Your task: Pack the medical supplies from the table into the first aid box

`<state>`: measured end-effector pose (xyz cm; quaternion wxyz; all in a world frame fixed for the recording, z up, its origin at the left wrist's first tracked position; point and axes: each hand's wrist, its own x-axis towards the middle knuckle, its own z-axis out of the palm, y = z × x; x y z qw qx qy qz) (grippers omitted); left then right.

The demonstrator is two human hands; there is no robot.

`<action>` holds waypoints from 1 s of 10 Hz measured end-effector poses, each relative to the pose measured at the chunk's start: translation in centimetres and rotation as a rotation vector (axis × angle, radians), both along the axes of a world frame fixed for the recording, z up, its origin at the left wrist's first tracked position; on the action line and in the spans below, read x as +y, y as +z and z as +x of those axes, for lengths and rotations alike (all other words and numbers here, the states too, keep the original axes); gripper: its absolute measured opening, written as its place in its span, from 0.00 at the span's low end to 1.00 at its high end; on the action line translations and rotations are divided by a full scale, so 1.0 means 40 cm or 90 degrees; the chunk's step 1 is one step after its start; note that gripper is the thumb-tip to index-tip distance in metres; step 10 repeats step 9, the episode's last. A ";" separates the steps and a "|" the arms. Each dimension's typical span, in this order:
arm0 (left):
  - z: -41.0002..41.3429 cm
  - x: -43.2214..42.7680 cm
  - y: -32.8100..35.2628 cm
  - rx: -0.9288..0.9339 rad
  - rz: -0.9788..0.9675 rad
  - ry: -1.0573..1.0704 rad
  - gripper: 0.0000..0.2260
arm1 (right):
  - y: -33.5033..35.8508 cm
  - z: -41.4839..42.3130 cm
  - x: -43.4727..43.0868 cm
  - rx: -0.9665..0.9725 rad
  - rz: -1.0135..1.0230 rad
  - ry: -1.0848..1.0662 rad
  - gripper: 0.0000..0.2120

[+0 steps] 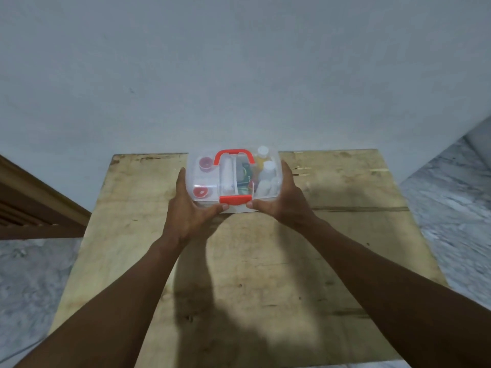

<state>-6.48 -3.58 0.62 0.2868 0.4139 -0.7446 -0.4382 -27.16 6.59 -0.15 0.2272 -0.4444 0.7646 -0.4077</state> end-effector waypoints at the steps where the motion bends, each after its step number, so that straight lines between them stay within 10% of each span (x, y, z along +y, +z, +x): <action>1: -0.005 -0.013 -0.003 0.008 -0.002 0.011 0.43 | 0.009 0.000 -0.011 0.029 -0.027 0.019 0.52; 7: -0.045 -0.143 -0.007 0.005 0.020 0.005 0.39 | -0.005 -0.053 -0.164 0.037 -0.014 0.026 0.50; 10: -0.030 -0.111 0.066 -0.059 0.126 -0.033 0.58 | 0.033 -0.068 -0.133 -0.001 0.066 0.062 0.55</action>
